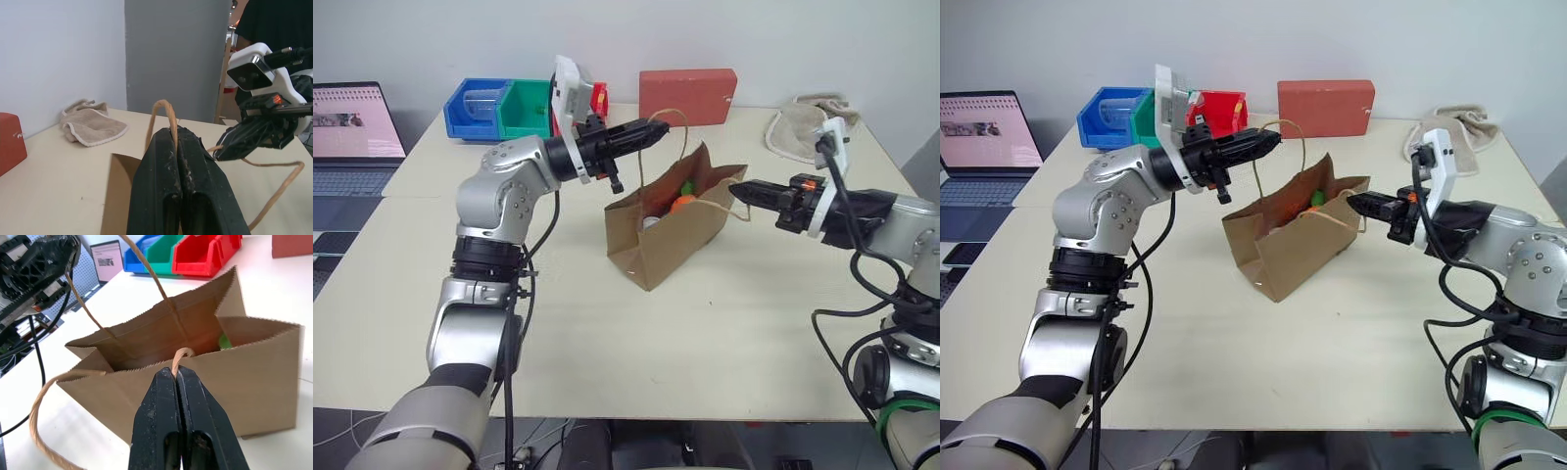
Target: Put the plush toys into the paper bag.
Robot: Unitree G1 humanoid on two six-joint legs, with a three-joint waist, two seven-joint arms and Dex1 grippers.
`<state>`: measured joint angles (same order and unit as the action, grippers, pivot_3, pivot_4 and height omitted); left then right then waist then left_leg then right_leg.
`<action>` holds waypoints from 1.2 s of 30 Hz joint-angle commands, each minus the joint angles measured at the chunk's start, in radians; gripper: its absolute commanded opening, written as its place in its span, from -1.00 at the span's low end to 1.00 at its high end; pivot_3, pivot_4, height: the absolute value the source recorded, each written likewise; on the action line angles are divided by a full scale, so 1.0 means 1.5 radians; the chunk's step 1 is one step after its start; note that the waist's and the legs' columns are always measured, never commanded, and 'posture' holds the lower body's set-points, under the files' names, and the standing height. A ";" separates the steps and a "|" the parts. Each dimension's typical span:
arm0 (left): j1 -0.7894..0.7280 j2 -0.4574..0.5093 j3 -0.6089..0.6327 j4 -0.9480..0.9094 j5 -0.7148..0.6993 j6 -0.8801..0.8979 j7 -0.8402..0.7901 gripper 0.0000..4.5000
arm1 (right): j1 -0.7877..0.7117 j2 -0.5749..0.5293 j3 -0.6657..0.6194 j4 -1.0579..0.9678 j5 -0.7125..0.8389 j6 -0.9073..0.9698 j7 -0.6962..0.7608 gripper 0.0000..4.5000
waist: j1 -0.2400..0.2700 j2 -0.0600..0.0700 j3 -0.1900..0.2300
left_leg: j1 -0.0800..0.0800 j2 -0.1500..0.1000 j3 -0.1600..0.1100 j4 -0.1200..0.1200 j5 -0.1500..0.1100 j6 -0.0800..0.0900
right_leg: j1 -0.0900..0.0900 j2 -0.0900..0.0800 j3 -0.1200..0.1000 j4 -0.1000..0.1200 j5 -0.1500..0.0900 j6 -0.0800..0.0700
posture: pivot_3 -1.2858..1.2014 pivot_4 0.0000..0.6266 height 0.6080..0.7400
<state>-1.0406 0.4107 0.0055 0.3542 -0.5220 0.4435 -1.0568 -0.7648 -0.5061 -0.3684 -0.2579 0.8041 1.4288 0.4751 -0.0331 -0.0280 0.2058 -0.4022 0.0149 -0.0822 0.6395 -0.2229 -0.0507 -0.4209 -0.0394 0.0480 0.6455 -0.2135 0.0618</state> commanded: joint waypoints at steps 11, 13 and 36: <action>0.030 0.084 0.007 -0.093 0.029 0.007 -0.056 0.54 | -0.058 -0.055 -0.062 -0.011 0.061 0.005 -0.021 0.88 | -0.001 0.001 0.000 | 0.000 0.000 0.000 -0.001 0.000 0.000 | 0.000 0.000 0.000 0.000 0.000 0.000 | 0.03 -0.52 1.00; 0.052 0.105 0.014 -0.121 0.030 0.011 -0.052 0.81 | -0.060 -0.088 -0.070 -0.012 0.071 0.006 -0.009 1.00 | -0.002 0.001 0.001 | 0.000 0.000 0.000 -0.001 0.000 0.000 | 0.000 0.000 0.000 0.000 0.000 0.000 | 0.03 -0.52 1.00; 0.327 0.146 0.065 -0.290 -0.038 0.080 0.018 0.99 | 0.146 -0.321 0.095 -0.191 0.074 -0.337 0.318 1.00 | 0.001 0.001 0.001 | 0.001 0.001 0.001 -0.001 0.000 0.000 | 0.000 0.000 0.000 -0.001 -0.002 0.000 | 0.03 -0.52 1.00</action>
<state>-0.5269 0.6345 0.1084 -0.0746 -0.5861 0.5914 -1.0342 -0.5264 -0.9822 -0.2098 -0.5247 0.8904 0.9267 0.9576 -0.0309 -0.0264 0.2069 -0.4006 0.0158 -0.0810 0.6373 -0.2229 -0.0508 -0.4203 -0.0396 0.0478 0.6446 -0.2161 0.0617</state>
